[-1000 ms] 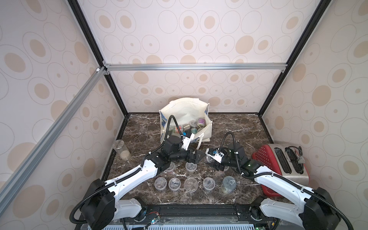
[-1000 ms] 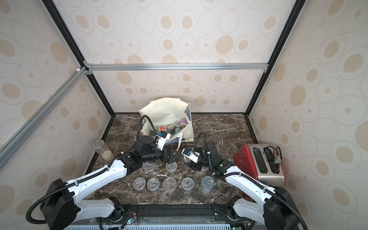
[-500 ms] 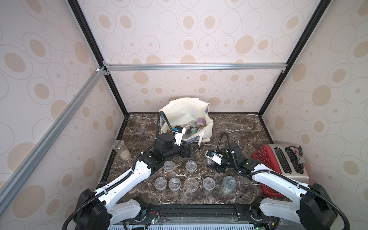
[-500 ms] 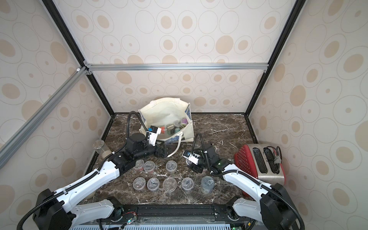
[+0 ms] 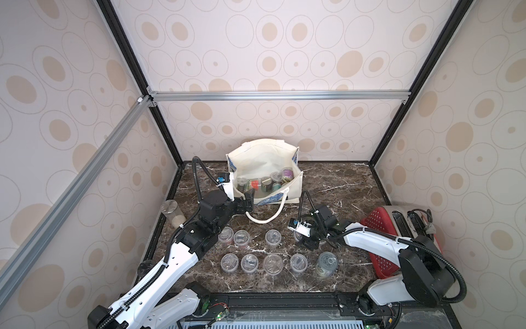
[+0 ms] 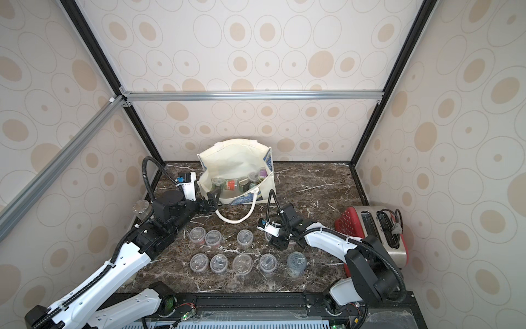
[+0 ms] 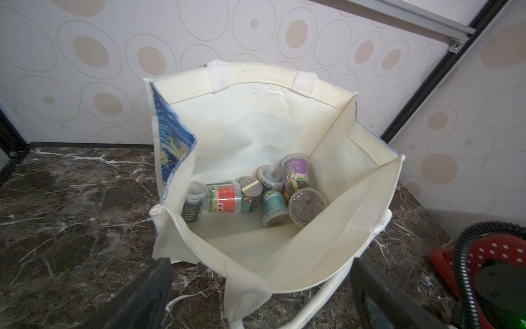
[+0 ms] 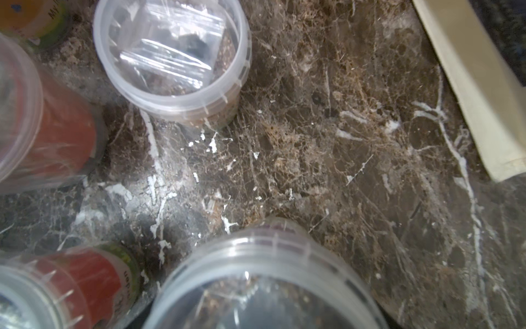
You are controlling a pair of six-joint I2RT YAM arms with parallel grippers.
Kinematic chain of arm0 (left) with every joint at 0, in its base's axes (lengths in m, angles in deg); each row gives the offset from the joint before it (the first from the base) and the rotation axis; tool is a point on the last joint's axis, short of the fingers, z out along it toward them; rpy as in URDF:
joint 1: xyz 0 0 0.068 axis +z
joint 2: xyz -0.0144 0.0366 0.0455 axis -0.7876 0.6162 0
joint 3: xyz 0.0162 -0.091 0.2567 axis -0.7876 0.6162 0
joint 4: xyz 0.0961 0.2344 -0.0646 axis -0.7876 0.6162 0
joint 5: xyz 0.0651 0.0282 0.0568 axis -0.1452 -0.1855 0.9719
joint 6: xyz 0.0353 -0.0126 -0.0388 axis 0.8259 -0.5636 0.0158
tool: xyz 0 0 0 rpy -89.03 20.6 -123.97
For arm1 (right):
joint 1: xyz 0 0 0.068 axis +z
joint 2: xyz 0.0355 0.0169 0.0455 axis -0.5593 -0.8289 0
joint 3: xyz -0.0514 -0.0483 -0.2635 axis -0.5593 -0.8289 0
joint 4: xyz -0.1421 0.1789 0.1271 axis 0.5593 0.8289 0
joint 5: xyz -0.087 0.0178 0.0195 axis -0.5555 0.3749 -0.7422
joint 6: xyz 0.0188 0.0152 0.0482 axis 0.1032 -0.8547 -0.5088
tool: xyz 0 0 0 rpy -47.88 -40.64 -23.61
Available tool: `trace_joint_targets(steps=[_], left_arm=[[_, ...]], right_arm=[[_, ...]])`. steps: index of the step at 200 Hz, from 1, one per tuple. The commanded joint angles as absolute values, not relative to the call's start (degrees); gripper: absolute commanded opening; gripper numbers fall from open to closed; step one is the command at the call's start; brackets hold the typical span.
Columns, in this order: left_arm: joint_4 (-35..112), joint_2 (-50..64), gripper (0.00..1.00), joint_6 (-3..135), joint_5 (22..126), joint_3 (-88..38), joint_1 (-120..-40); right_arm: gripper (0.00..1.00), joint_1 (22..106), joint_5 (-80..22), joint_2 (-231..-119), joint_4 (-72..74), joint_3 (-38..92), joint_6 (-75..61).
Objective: Take out the seed jars from the canvas bag
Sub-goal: Place the seed jar at the center of the board.
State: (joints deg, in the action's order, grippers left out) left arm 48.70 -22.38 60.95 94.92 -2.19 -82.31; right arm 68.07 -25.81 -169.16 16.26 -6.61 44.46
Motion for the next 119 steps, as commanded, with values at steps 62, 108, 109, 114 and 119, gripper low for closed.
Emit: trace_joint_targets(steps=[62, 108, 109, 114, 119], left_arm=[[51.8, -22.62, 0.98, 59.9, 97.59, -4.22, -78.84], [52.45, -20.86, 0.98, 60.05, 94.69, -5.93, -77.49], [52.47, -20.86, 0.98, 60.1, 94.69, -5.96, -77.47], [52.5, -20.73, 0.98, 60.14, 94.6, -6.19, -77.31], [52.47, -20.6, 0.98, 60.3, 94.52, -6.31, -77.23]], right_arm=[[0.76, 68.28, -24.48, -170.21, 17.49, -5.06, 46.62], [0.91, 68.29, -22.5, -163.53, 14.05, -7.19, 45.08], [0.91, 68.29, -22.5, -163.4, 14.02, -7.18, 45.01], [0.91, 68.29, -22.37, -162.65, 14.05, -7.17, 44.74], [0.91, 68.33, -22.26, -161.87, 14.14, -7.12, 44.48]])
